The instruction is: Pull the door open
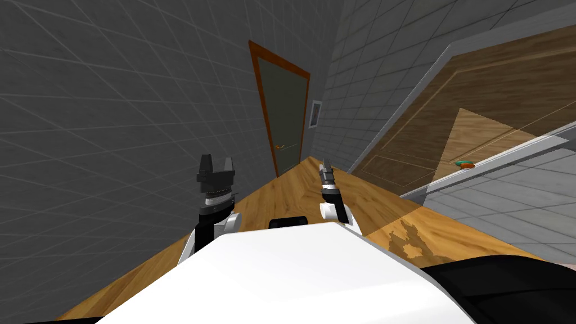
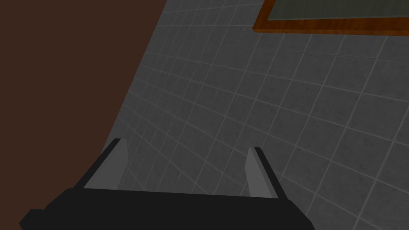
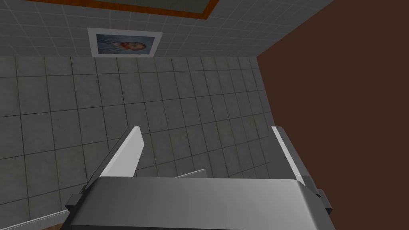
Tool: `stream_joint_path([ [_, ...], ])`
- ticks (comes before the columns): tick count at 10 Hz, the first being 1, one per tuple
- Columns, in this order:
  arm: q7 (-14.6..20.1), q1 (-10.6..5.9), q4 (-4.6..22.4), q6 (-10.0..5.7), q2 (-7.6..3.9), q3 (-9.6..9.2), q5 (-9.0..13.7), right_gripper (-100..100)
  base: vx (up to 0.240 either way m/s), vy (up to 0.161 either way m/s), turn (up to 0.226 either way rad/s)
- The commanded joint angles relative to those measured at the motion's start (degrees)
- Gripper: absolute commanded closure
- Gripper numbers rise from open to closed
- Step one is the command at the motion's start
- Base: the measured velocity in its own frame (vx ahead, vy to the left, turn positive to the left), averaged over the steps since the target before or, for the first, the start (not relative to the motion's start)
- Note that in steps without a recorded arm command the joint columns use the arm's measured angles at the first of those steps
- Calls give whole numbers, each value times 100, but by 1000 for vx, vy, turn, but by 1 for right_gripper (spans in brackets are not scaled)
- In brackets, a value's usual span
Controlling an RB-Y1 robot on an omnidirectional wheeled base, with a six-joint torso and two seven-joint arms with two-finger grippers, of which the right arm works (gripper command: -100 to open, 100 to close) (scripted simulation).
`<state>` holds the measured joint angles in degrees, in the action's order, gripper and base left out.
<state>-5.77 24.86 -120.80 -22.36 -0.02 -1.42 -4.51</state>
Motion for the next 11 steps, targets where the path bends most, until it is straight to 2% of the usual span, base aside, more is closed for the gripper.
stream_joint_path([
  [1, 27, -100, 224, -38, -86, 22, 40, -100, 112, -6, 131],
  [4, 52, -240, 532, -95, -171, 41, 85, -100, 113, -20, 97],
  [5, 68, -333, 738, -133, -228, 54, 115, -100, 105, -34, 173],
  [11, 125, -657, 1452, -265, -396, 97, 219, -100, 94, -32, 117],
])
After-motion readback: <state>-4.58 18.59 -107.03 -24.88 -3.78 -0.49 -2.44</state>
